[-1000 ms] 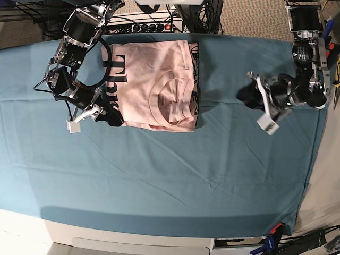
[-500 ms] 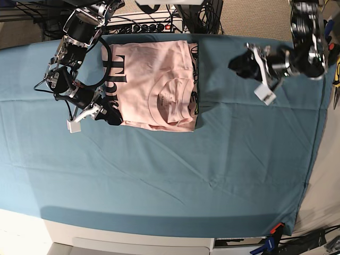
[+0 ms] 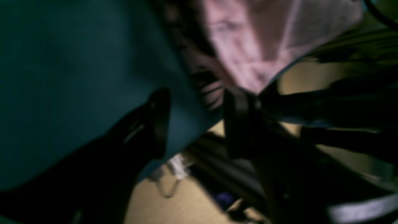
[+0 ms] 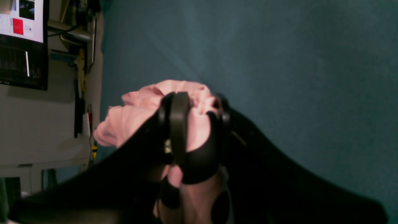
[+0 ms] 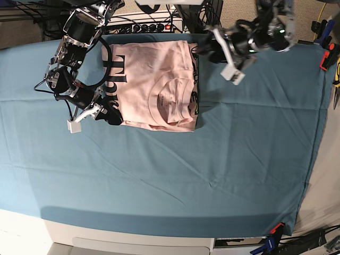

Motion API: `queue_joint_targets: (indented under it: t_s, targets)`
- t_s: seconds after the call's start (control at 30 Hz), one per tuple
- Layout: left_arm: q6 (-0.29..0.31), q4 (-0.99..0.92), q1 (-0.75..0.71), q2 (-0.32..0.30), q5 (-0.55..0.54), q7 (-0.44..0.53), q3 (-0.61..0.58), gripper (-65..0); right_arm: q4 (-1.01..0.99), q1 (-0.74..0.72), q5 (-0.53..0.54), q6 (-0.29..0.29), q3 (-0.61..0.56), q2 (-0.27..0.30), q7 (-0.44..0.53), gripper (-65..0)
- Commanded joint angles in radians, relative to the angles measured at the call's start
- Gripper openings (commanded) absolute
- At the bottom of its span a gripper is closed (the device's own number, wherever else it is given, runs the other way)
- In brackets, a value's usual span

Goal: Fold the T-shirt properly
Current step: 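Grasp the shirt's printed end with the left gripper and fold it over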

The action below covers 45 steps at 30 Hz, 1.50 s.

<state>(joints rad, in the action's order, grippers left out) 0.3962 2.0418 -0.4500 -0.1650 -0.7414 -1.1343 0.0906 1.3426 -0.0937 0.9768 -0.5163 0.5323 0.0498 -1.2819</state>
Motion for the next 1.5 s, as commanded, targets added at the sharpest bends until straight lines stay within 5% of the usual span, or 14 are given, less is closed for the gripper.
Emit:
queue_joint_targets:
  t_s: [0.0,0.27,0.87,1.27,1.33,1.47]
  targets:
    - [0.003,-0.005,0.005,0.011,-0.014,0.017,-0.008,-34.7,0.015,-0.014,0.021,-0.001,-0.002,0.008,0.011,-54.1]
    - [0.003,-0.050,0.006,0.073,-0.021,0.013,-0.064,-32.8,0.015,-0.014,0.021,-0.001,-0.002,0.009,0.016,-54.1]
    - [-0.013,-0.123,-0.002,0.074,-0.006,0.009,0.016,-32.8,0.015,-0.014,0.025,-0.001,-0.002,0.008,0.016,-54.1]
    - [-0.003,-0.188,0.011,0.074,-0.017,0.009,-0.084,-33.4,0.015,-0.014,0.025,-0.002,-0.002,0.009,0.016,-54.1]
    - [-0.004,-0.188,0.018,0.073,-0.007,0.009,-0.088,-39.9,0.015,-0.014,0.025,-0.002,-0.002,0.009,0.016,-54.1]
    - [-0.007,-0.187,0.039,0.073,0.010,0.010,-0.087,-65.0,0.015,-0.015,0.027,-0.002,-0.002,0.011,0.018,-54.3]
